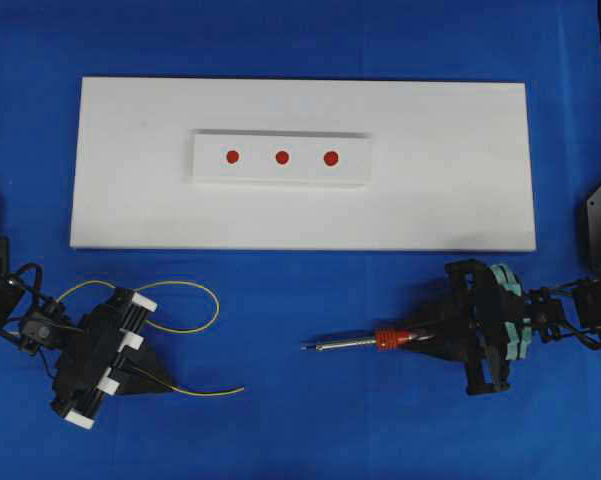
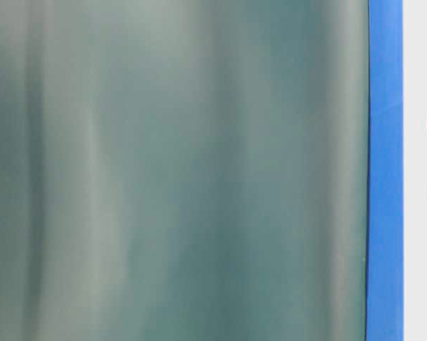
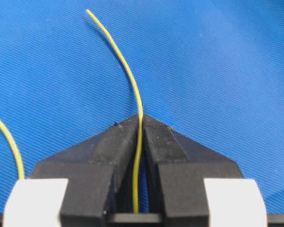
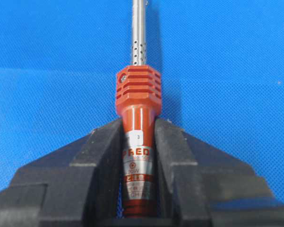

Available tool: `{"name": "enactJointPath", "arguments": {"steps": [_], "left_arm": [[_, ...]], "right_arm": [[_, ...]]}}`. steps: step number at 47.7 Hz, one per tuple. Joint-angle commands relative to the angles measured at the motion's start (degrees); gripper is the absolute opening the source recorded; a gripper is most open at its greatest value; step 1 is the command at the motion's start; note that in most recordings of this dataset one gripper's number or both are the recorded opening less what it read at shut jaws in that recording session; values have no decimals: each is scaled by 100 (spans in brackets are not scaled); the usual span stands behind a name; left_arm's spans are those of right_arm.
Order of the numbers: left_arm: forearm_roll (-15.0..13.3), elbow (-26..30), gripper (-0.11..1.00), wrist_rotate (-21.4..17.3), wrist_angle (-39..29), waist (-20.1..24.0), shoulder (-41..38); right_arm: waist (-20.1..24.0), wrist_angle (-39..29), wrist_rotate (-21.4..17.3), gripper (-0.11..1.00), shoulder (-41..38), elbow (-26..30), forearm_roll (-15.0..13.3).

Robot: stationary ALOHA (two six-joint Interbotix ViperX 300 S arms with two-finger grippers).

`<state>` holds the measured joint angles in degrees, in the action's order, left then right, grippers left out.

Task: Touch the tip of the soldering iron to the tip of the solder at the mark.
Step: 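Lift the solder wire and soldering iron up over the white board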

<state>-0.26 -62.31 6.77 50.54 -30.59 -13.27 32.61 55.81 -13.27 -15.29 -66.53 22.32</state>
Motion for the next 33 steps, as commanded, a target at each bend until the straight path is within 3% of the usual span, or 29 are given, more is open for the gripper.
{"name": "enactJointPath", "arguments": {"steps": [1,12,20,33], "left_arm": [[0,35,1,-18,-105,-26,290],[0,193,1,193,-1538,-18,1283],[0,404,1,352,-2909,9,2215],[0,861,1,492,-4693,158,3393]], "right_arm": [[-18,9,9,6,114,35,-18],[-132,-431,167,6,896,-26,-18],[-475,-1767,598,6,1942,105,-18],[-1125,-4518,1178,6,3577,835,-26]]}}
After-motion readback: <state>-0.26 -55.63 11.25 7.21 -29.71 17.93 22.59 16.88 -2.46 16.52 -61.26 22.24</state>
